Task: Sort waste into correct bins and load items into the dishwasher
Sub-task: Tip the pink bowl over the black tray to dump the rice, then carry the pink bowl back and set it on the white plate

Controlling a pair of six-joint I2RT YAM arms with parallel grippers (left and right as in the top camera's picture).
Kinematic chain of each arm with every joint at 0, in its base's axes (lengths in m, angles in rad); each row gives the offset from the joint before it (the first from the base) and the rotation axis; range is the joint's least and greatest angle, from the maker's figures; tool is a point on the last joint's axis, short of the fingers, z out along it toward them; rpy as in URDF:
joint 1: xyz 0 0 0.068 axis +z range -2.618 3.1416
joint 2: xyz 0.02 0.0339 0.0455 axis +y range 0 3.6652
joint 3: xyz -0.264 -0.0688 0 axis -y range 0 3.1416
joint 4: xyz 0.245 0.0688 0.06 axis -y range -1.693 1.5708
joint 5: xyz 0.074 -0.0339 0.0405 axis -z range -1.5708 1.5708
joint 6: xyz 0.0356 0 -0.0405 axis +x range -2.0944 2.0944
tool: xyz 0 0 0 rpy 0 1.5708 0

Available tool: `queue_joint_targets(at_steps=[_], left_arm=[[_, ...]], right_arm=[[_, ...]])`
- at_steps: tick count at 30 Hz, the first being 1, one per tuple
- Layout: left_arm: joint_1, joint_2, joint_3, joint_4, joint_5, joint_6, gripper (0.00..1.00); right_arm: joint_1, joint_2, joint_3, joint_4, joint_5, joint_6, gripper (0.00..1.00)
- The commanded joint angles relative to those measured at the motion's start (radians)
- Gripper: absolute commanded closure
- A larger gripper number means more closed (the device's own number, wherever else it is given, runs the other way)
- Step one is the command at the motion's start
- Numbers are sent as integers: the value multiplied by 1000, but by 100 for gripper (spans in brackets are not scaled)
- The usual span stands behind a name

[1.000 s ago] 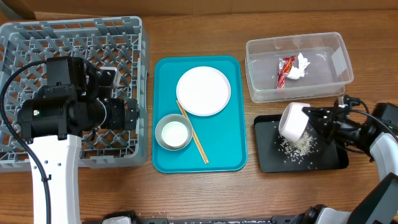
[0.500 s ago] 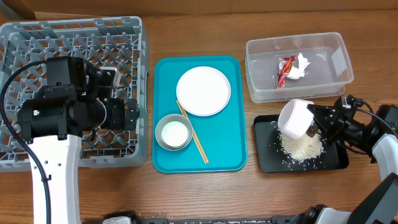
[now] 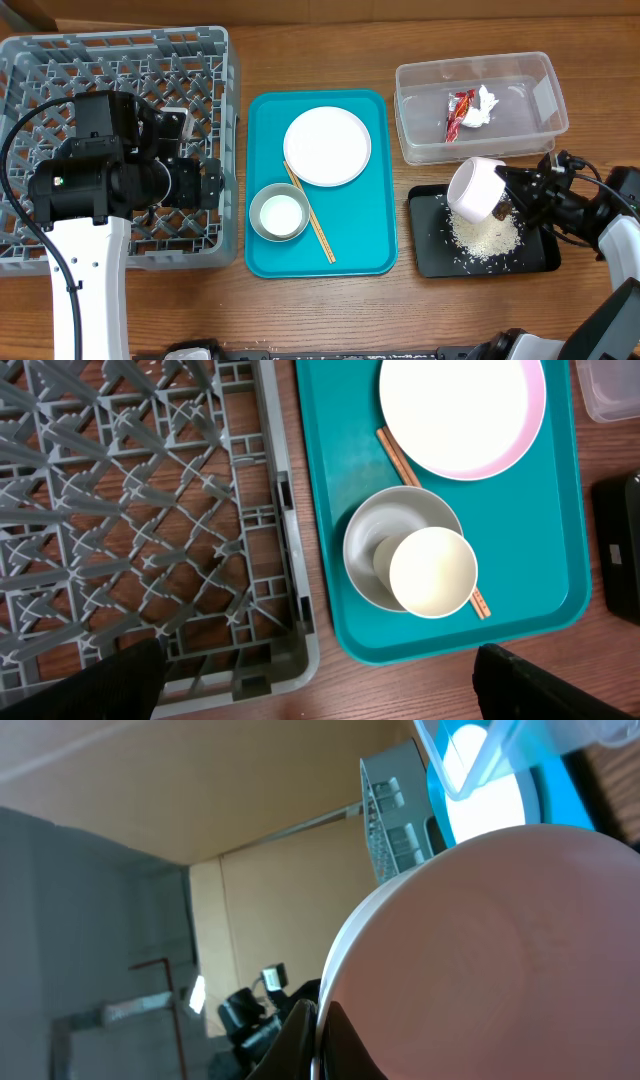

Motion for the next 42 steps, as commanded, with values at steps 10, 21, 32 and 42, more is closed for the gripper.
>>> queue_joint_targets(at_steps=[10, 21, 32, 42], left_arm=[[-3, -1, 18, 4, -3, 8, 0], [-3, -1, 18, 5, -6, 8, 0], [-3, 0, 18, 4, -5, 8, 0], [-3, 0, 18, 4, -5, 8, 0]], right_arm=[[363, -69, 155, 13, 298, -154, 96], [636, -71, 322, -111, 827, -153, 96], [631, -71, 322, -222, 549, -355, 96], [466, -69, 322, -138, -44, -214, 96]])
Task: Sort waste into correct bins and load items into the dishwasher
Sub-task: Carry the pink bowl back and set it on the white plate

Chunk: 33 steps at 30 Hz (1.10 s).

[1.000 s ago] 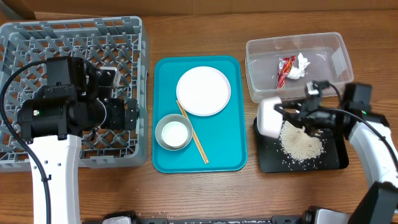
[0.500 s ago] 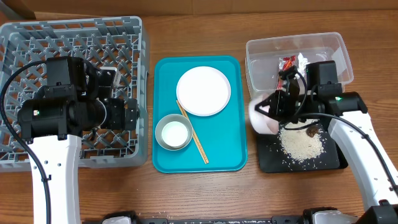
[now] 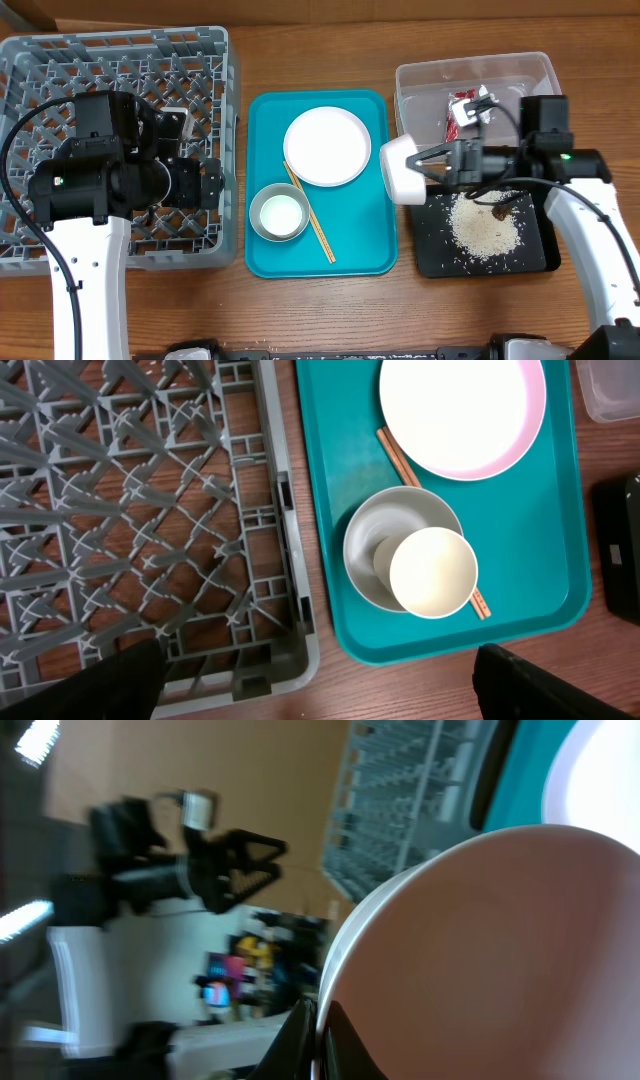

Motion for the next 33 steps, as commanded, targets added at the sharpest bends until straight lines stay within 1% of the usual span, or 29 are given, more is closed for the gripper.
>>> queue_joint_targets(at_steps=[1, 2, 5, 9, 14, 16, 20, 22, 25, 27, 30, 33], left_arm=[[-3, 0, 18, 5, -5, 8, 0], [-3, 0, 18, 5, -5, 8, 0], [-3, 0, 18, 5, -5, 8, 0], [-3, 0, 18, 5, -5, 8, 0], [-3, 0, 18, 6, -5, 8, 0], [-3, 0, 18, 6, -5, 8, 0], [-3, 0, 18, 7, -5, 8, 0], [-3, 0, 18, 6, -5, 8, 0], [-3, 0, 18, 8, -4, 7, 0], [-3, 0, 18, 8, -2, 7, 0], [-3, 0, 18, 8, -2, 7, 0], [-3, 0, 18, 7, -2, 0, 0]], right_arm=[[-63, -14, 20, -5, -174, 39, 96], [-75, -14, 20, -5, -166, 14, 96], [-100, -14, 20, -5, -52, 22, 96], [-93, -14, 20, -5, 72, 22, 96], [-40, -14, 20, 24, 118, 16, 96], [-1, -14, 20, 39, 227, 17, 96], [132, -14, 20, 13, 647, 17, 96], [203, -14, 22, 16, 788, 17, 96], [294, -14, 44, 37, 932, 17, 96], [338, -14, 62, 68, 995, 17, 96], [402, -14, 73, 175, 1078, 11, 96], [454, -6, 72, 291, 1114, -56, 96]])
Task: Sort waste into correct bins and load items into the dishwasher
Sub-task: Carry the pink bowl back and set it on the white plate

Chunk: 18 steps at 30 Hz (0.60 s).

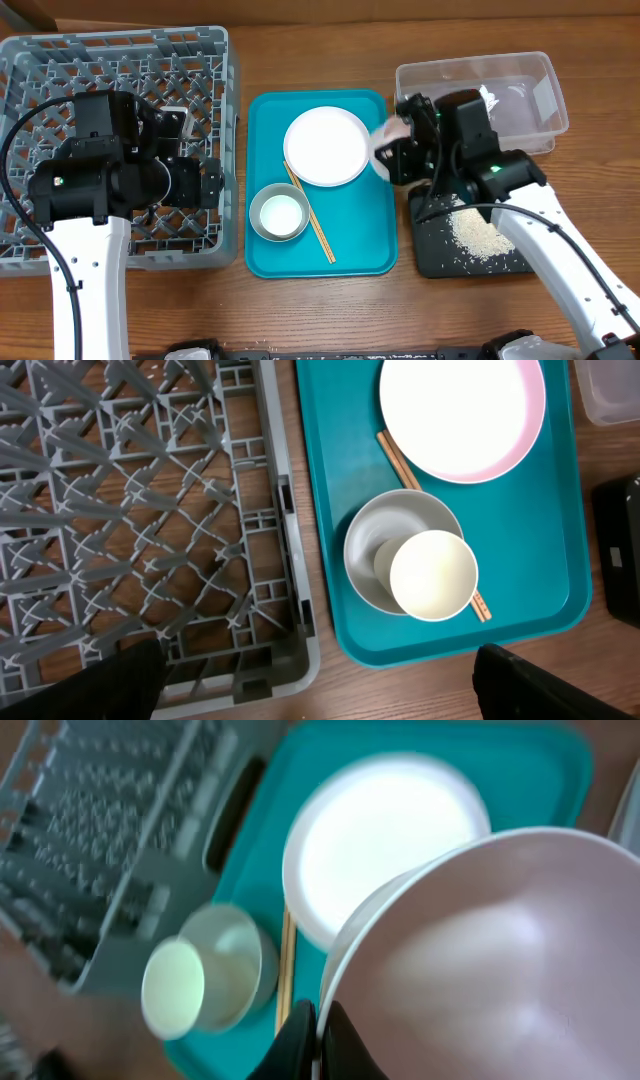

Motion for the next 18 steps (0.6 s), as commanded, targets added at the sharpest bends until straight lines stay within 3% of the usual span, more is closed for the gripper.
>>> queue_joint_targets(at_steps=[1, 5, 18], left_arm=[[-3, 0, 18, 0, -2, 0, 0], [-3, 0, 18, -2, -2, -8, 0], [-3, 0, 18, -2, -2, -8, 0]], right_arm=[[60, 0, 35, 91, 128, -94, 96], [121, 55, 35, 214, 149, -163, 96], [230, 380, 35, 404, 167, -166, 96]])
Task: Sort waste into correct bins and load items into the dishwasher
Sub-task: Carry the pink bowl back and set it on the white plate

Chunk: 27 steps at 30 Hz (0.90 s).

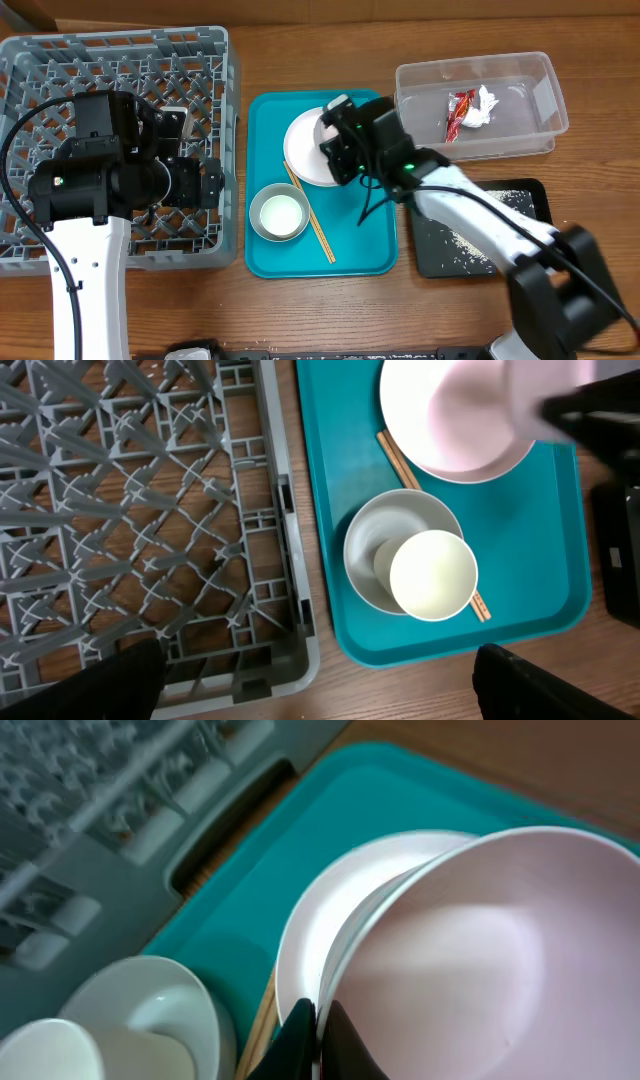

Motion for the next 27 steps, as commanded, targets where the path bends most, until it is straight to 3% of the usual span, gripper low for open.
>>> queue_joint_targets(at_steps=[1, 6, 9, 15, 16, 17, 21, 27], left_arm=[[-3, 0, 18, -1, -2, -4, 0], [-3, 0, 18, -2, -2, -4, 0], [-3, 0, 18, -1, -2, -4, 0], [-3, 0, 18, -1, -2, -4, 0], [-3, 0, 18, -1, -2, -4, 0], [-3, 0, 18, -1, -2, -4, 0], [-3, 0, 18, -1, -2, -4, 0], [-3, 0, 18, -1, -2, -4, 0]], right_arm=[[26, 60, 22, 18, 13, -12, 96], [39, 85, 24, 10, 13, -12, 96], [36, 70, 63, -47, 13, -12, 76], [-1, 13, 275, -369, 12, -11, 64], [-7, 5, 317, -428, 12, -10, 59], [-12, -4, 358, -489, 11, -8, 45], [-17, -40, 468, -674, -30, 26, 30], [28, -47, 440, -747, -146, 147, 29]])
